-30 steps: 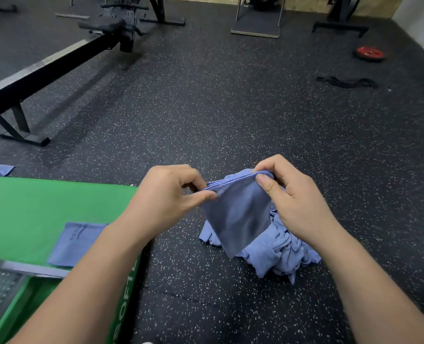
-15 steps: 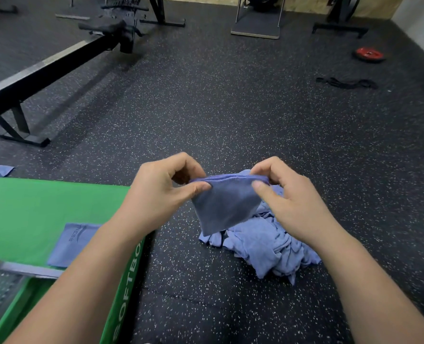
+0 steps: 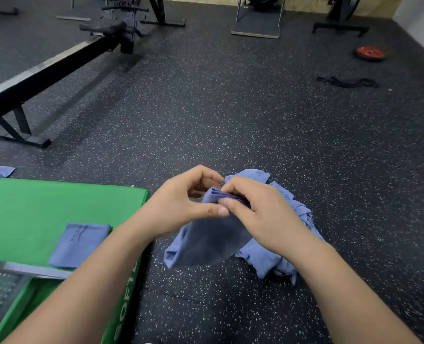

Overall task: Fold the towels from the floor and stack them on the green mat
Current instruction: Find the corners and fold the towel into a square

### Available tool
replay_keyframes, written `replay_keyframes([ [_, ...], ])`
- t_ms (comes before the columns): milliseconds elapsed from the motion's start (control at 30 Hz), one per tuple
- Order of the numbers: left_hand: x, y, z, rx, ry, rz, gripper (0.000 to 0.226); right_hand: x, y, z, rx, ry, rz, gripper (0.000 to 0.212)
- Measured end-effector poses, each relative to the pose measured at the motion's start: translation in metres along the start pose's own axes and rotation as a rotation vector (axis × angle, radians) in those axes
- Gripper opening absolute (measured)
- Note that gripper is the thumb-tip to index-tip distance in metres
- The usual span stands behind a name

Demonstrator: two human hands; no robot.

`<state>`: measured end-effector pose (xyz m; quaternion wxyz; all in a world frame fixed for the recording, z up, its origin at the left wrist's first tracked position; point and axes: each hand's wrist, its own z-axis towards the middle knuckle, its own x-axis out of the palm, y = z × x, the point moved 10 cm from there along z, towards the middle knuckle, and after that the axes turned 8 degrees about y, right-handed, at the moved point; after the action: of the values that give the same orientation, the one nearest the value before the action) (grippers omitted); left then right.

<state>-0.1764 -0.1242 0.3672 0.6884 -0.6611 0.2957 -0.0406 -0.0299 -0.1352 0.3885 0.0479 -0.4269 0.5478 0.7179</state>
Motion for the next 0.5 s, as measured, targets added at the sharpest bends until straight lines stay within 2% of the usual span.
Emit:
replay_keyframes([
  [133,0.023,0.037,0.004,-0.101,0.127,0.029,0.051,-0.011,0.003,-0.003,-0.020,-0.018,-0.040,0.007],
  [233,0.027,0.062,0.007,-0.149,0.122,0.138,0.048,-0.027,0.006,-0.009,-0.026,-0.058,-0.021,0.007],
  [400,0.023,0.083,0.006,-0.170,0.101,0.350,0.019,-0.063,-0.004,-0.022,-0.006,-0.206,0.046,0.007],
  [500,0.011,0.089,0.005,-0.187,0.063,0.314,0.017,-0.089,-0.019,-0.034,0.037,-0.336,0.105,0.006],
])
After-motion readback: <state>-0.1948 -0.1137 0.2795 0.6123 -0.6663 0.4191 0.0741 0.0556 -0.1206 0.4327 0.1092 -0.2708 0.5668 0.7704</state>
